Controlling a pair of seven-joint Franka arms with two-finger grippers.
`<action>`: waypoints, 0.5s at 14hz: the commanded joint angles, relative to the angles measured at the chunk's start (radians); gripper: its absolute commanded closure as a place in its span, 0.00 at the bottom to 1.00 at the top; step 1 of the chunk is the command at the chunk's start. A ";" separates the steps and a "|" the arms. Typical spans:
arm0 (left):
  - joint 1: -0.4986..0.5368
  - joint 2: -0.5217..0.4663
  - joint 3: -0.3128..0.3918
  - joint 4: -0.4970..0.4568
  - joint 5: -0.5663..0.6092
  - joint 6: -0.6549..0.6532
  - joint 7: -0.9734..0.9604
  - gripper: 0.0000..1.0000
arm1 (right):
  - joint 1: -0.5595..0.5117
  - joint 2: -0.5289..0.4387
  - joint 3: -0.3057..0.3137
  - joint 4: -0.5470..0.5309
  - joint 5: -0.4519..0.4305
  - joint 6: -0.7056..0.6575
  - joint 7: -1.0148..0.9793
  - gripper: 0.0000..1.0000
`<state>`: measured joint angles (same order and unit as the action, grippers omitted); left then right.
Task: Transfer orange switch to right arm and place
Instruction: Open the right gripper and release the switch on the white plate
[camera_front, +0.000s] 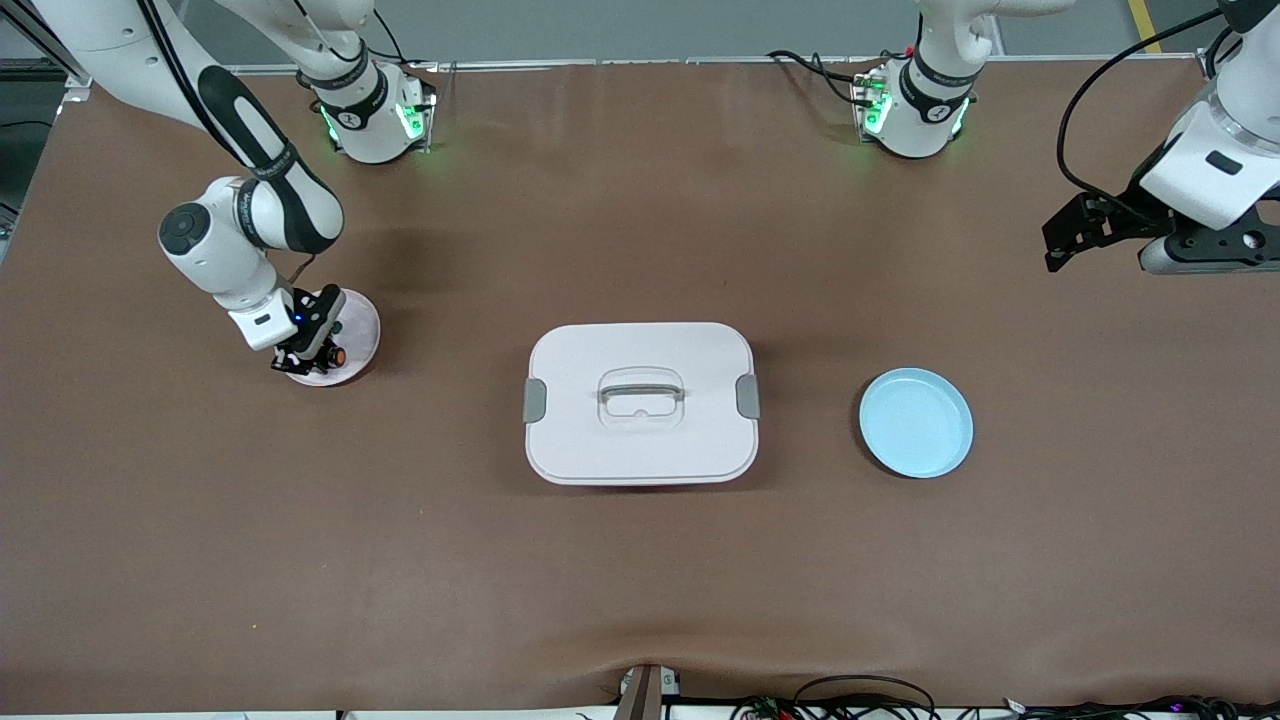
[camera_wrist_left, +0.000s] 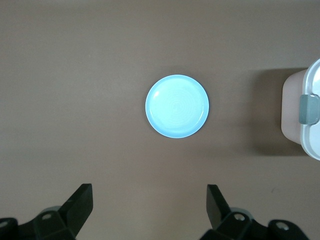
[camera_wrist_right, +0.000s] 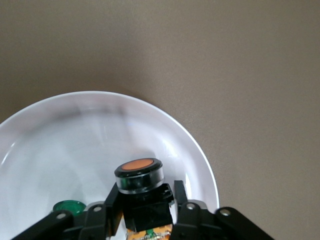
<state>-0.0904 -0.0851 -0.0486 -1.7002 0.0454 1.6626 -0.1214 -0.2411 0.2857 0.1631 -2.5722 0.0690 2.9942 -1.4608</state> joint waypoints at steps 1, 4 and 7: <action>0.000 -0.028 -0.010 -0.015 -0.001 -0.023 -0.009 0.00 | -0.018 0.020 0.019 0.006 -0.017 0.015 0.004 0.00; 0.001 -0.045 -0.010 -0.015 -0.002 -0.040 -0.009 0.00 | -0.018 -0.017 0.026 0.026 -0.011 -0.081 0.005 0.00; 0.001 -0.039 -0.008 -0.004 -0.004 -0.035 -0.009 0.00 | -0.014 -0.098 0.026 0.093 -0.006 -0.292 0.017 0.00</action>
<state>-0.0904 -0.1086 -0.0542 -1.7008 0.0454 1.6332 -0.1233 -0.2410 0.2623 0.1747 -2.5152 0.0692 2.8312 -1.4590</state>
